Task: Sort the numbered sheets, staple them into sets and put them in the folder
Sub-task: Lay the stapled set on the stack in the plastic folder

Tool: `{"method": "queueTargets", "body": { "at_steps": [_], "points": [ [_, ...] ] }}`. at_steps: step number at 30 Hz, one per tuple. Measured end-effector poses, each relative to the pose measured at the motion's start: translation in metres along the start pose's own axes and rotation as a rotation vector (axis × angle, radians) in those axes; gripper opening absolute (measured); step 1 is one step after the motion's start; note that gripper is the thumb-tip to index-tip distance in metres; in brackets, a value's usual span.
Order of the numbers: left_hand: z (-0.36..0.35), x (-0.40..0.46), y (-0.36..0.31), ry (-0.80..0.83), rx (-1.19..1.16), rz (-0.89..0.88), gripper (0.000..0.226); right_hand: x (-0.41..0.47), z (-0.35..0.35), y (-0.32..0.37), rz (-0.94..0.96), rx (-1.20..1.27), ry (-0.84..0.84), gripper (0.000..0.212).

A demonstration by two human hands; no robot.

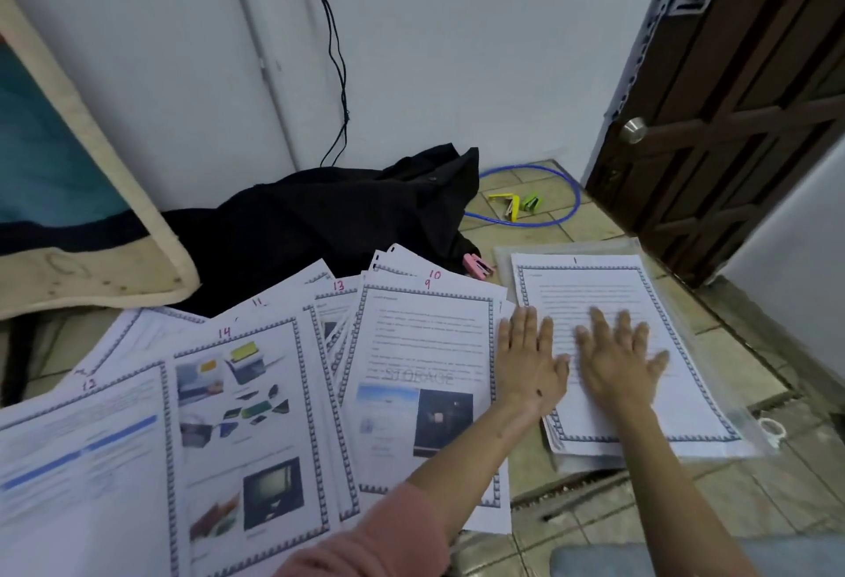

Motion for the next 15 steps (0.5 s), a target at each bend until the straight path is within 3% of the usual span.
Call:
{"method": "queueTargets", "body": {
  "at_steps": [3, 7, 10, 15],
  "points": [
    [-0.001, 0.0, 0.001, -0.009, -0.009, -0.007, 0.102, 0.0, 0.001, 0.0, -0.008, -0.004, -0.012, 0.055],
    [0.001, -0.002, 0.001, 0.048, -0.027, 0.028, 0.061, -0.003, 0.001, 0.001, -0.006, -0.022, -0.003, 0.055],
    [0.014, 0.001, 0.002, 0.099, -0.085, -0.003, 0.061, 0.001, 0.006, 0.004, -0.037, -0.025, 0.047, 0.056],
    [0.071, -0.035, 0.036, -0.125, -0.386, -0.024, 0.056, -0.013, 0.011, 0.044, -0.044, -0.039, 0.017, 0.059]
  ]
}}
Point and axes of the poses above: each hand's wrist, its own x-axis towards the middle knuckle, its own z-axis out of the back of the hand, y = z × x, the point moved 3 cm from there along x, towards the middle knuckle, and after that the axes turned 7 degrees about -z, right-handed, at the moved point
